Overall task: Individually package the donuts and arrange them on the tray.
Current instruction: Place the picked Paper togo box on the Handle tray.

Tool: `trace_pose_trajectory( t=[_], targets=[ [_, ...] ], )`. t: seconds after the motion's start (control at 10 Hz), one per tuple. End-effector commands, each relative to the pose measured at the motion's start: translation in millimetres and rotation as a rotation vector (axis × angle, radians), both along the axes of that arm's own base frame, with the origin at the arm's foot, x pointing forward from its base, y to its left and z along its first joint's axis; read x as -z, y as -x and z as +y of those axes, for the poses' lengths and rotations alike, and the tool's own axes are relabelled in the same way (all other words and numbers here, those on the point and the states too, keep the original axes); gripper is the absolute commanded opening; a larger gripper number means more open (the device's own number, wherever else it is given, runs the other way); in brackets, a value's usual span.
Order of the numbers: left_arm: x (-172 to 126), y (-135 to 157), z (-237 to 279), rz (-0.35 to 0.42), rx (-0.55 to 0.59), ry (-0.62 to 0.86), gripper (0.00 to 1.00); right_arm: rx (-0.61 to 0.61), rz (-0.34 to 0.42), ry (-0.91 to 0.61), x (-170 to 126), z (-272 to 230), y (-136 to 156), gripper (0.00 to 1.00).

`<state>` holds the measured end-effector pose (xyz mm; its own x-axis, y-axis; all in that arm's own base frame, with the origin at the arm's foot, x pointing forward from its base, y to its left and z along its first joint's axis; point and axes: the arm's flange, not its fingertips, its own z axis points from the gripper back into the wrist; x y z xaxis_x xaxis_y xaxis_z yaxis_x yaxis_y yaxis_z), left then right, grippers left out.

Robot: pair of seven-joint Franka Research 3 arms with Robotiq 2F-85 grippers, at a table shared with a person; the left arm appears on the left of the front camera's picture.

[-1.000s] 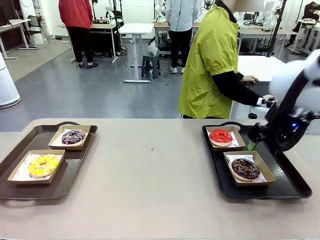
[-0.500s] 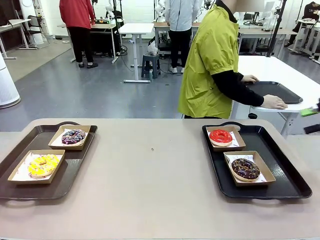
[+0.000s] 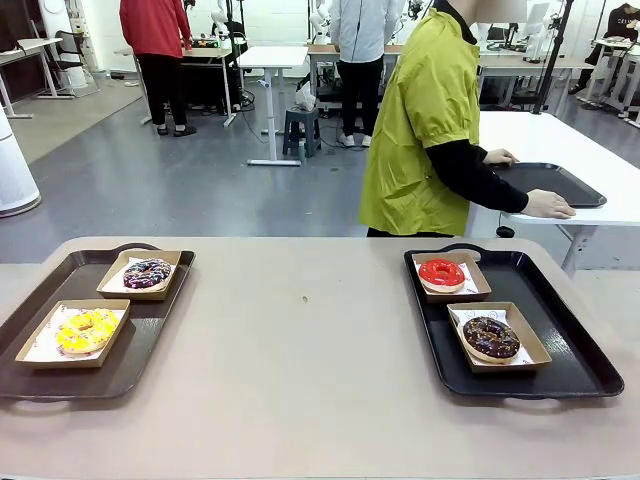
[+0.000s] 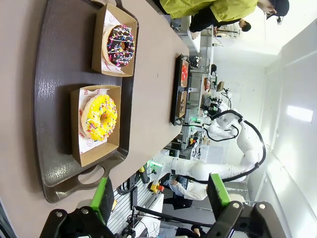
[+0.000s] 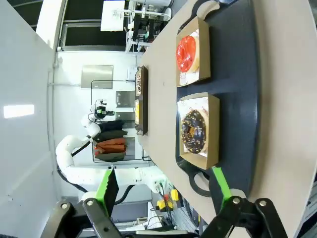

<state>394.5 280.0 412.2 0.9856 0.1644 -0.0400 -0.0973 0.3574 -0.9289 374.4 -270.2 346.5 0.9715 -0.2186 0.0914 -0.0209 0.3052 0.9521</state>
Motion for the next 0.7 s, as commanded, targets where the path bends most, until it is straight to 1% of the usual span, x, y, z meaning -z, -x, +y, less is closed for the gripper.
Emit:
trace_pose_trajectory(
  t=[0.0,0.1,0.6],
  targets=[
    [-3.3,2.1,0.7,-0.003,0.002,0.005,0.99,0.033,-0.070,0.029,-7.9,2.2,-13.2,0.96],
    [-3.3,2.1,0.7,-0.003,0.002,0.005,0.99,0.000,0.000,0.000,0.0,0.0,0.0,0.96],
    [-3.3,2.1,0.7,-0.003,0.002,0.005,0.99,0.000,0.000,0.000,0.0,0.0,0.0,0.96]
  ],
)
